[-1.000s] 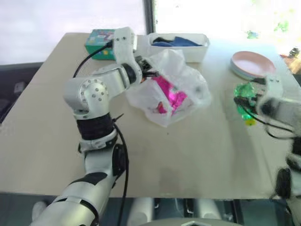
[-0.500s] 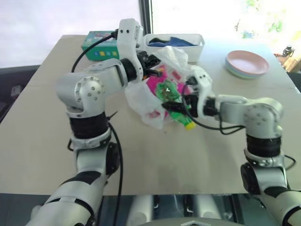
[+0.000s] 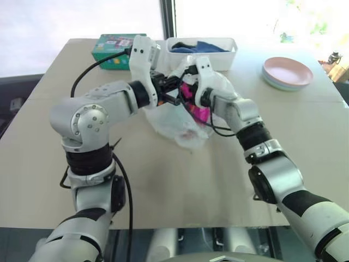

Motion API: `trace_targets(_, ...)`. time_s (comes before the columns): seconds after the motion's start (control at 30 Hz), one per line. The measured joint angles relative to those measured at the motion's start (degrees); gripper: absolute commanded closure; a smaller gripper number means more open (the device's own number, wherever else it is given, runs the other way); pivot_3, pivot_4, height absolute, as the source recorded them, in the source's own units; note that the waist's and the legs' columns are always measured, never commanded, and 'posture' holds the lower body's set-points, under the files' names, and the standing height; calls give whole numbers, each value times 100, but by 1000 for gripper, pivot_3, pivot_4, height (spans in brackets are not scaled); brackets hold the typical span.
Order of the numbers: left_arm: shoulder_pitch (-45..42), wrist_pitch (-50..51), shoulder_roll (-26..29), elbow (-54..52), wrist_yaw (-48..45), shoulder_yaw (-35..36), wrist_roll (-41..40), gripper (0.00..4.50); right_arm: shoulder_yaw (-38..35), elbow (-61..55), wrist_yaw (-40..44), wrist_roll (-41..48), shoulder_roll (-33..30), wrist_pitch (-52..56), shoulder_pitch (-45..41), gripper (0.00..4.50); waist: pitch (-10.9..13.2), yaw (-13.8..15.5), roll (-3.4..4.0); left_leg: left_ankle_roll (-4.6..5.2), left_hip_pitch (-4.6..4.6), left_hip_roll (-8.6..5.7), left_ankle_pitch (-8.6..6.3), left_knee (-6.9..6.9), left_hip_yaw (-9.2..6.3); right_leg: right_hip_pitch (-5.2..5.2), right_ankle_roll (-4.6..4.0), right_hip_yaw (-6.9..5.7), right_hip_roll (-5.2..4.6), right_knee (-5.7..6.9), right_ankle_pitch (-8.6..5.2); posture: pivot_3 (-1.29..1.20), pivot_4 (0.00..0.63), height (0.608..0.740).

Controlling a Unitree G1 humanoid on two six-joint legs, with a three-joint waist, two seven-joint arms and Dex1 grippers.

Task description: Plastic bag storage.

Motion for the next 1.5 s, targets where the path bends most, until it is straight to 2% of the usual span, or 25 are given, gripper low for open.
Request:
trace_targets(0.17,34,-410,-197,612,277,166,257,4500,-9,-1908,520,116,-729,732,937,44,0,-16,0,-1,2,3,0,2,-1,2,0,-2,1,5,0,0,150,740)
trace_targets(0.27,27,-714,-353,902,352,226,319,4500,211,-3536,749,201,-1273,1336,1538,44,0,-21,0,-1,2,4,0,0,4,-4,0,4,1,7,0,0,150,740)
trace_targets(0.33,31,-889,-349,997,355,253,382,4500,220,-4288,890,370,-1542,1640,1722,44,0,-27,0,-1,2,5,0,-1,6,-5,0,5,1,7,0,0,150,740)
trace_targets(0.4,44,-1158,-346,1048,337,226,471,4500,157,-5521,1031,733,-2010,2124,1979,44,0,-8,-1,-1,2,6,0,2,5,-4,0,3,0,8,0,0,150,740)
trace_targets(0.47,69,-1301,-337,1040,287,179,514,4500,115,-6041,1033,829,-2238,2288,2076,44,-1,-1,-2,0,3,4,0,6,6,-2,0,3,-5,8,0,0,150,740)
trace_targets(0.63,226,-1504,-339,990,101,3,522,4500,-18,-6434,393,183,-2839,2352,2150,44,-1,4,-4,0,10,-1,0,13,8,3,1,0,-17,21,1,0,150,740)
trace_targets(0.7,232,-1509,-343,869,93,31,468,4500,142,-5922,-186,-563,-3009,2374,2089,44,-3,2,-7,0,17,0,0,13,9,6,1,2,-18,26,0,0,150,740)
trace_targets(0.77,260,-1538,-314,775,61,24,458,4500,203,-5417,-443,-851,-2820,2392,2012,44,-3,-16,-7,0,22,2,0,12,14,6,1,7,-17,29,0,0,150,740)
trace_targets(0.87,288,-1586,-298,679,-46,-146,452,4500,389,-4436,-656,-1161,-2412,2245,1844,714,-2,-28,-6,-1,24,6,1,9,20,3,0,12,-5,30,0,0,150,740)
trace_targets(0.97,347,-1586,-234,572,-118,-181,417,4500,484,-3742,-638,-1385,-2292,1896,1750,2021,-1,-8,-5,0,17,4,1,8,21,2,0,12,-4,17,0,0,150,740)
trace_targets(1.07,402,-1479,-122,508,-176,-51,257,4500,477,-3654,-579,-1443,-2233,1723,1685,3481,-1,-9,-6,1,11,2,0,7,20,2,1,10,-7,9,0,0,150,740)
trace_targets(1.1,438,-1150,-127,412,-272,276,-283,4250,449,-3663,-516,-1442,-2209,1664,1655,3987,-1,-12,-7,1,10,5,0,5,17,2,1,9,-9,7,-1,0,150,740)
trace_targets(1.13,454,-1031,-127,344,-318,421,-498,3987,429,-3667,-494,-1443,-2211,1650,1651,4299,-1,-15,-7,1,11,6,0,5,15,3,1,8,-14,6,-1,0,150,740)
trace_targets(1.17,454,-686,-132,310,-347,870,-1225,3715,407,-3674,-450,-1456,-2215,1623,1647,4500,-1,-16,-7,0,11,9,0,5,11,3,1,6,-17,4,-1,0,150,740)
trace_targets(1.2,454,-551,-130,278,-351,1075,-1542,3348,407,-3674,-420,-1462,-2217,1606,1648,4500,-1,-18,-7,0,11,11,0,6,9,3,1,5,-20,5,-1,0,150,740)
trace_targets(1.27,494,-84,48,283,-254,1622,-2724,2495,407,-3686,-366,-1470,-2205,1562,1649,4500,-1,-21,-7,0,14,10,0,7,7,6,1,3,-19,7,-1,0,150,740)
trace_targets(1.3,667,126,342,331,-231,1767,-3378,2125,407,-3717,-355,-1469,-2184,1553,1653,4500,-1,-38,-6,0,22,10,0,6,11,8,1,10,-20,9,-1,0,150,740)
trace_targets(1.33,1129,344,847,468,-177,1912,-4407,1853,392,-3728,-327,-1470,-2182,1550,1657,4500,-1,-83,-5,0,27,10,0,3,13,9,1,16,-21,10,-1,0,150,740)
trace_targets(1.37,1311,390,974,514,-130,1940,-4707,1251,374,-3721,-316,-1474,-2196,1552,1666,4500,-1,-93,-5,0,26,10,0,4,10,9,1,13,-22,10,-1,0,150,740)
trace_targets(1.43,2034,426,1568,561,-75,1842,-5718,688,373,-3738,-276,-1479,-2167,1553,1672,4500,0,-126,-9,-1,25,11,0,5,6,10,0,17,-25,11,-1,0,150,740)
trace_targets(1.5,2770,396,2151,280,-5,1623,-6413,688,373,-3741,-244,-1483,-2160,1561,1685,4500,1,-134,-10,-2,24,8,-1,6,0,15,0,18,-31,10,0,0,150,740)
